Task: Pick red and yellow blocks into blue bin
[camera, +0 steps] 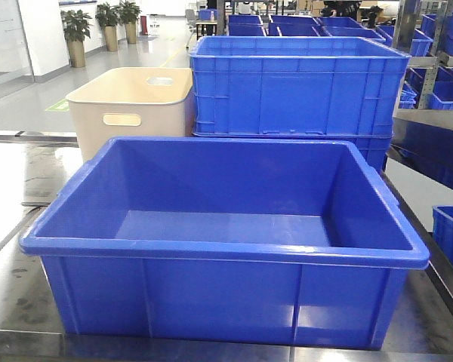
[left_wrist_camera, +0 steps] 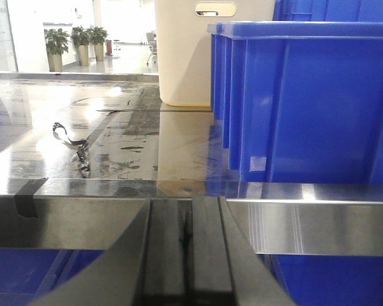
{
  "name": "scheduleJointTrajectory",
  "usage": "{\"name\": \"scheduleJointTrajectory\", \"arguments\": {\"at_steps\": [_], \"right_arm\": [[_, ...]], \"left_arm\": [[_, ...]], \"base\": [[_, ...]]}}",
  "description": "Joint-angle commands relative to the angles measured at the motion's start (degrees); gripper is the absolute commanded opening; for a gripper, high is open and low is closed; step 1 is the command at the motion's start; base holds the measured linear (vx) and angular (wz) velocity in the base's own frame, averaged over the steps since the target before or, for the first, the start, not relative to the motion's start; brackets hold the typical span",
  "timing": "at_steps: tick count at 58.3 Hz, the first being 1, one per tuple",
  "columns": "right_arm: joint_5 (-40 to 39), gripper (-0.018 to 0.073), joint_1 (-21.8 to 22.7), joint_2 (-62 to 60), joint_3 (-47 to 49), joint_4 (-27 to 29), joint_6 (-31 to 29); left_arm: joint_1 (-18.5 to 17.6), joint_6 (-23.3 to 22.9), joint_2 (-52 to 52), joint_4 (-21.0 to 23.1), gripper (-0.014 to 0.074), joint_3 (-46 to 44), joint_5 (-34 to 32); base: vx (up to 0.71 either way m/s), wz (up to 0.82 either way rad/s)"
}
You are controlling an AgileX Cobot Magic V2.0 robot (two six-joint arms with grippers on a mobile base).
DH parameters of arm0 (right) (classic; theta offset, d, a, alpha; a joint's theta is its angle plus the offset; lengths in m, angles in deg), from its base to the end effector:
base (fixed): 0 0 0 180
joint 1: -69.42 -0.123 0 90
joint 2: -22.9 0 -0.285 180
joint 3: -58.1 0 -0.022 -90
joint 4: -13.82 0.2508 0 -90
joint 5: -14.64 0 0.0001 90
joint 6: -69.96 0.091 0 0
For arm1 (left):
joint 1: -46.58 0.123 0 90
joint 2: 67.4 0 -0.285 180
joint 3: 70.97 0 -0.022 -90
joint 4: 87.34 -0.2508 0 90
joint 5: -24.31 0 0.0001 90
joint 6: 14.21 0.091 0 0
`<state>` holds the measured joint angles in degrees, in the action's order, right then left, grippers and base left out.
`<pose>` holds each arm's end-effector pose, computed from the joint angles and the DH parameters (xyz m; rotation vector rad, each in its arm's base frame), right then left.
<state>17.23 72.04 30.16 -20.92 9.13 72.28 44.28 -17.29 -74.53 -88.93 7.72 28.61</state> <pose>0.0570 -0.0030 0.1990 0.0064 1.5513 -0.0717 0.0567 -0.0021 0.1983 0.0094 1.5731 -0.0503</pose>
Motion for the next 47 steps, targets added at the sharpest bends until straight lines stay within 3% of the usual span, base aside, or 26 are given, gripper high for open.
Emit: {"name": "scheduleJointTrajectory", "arguments": {"at_steps": [1, 47], "right_arm": [[-5.22, -0.0010, 0.26, -0.74, -0.37, -0.95, -0.06], [-5.33, -0.0010, 0.26, -0.69, -0.37, -0.73, -0.59]], "left_arm": [[-0.47, -0.39, 0.99, 0.44, 0.0000, -0.90, -4.70], [-0.47, -0.39, 0.99, 0.44, 0.0001, -0.90, -4.70]], "base": [[0.00, 0.00], [0.00, 0.00]]}}
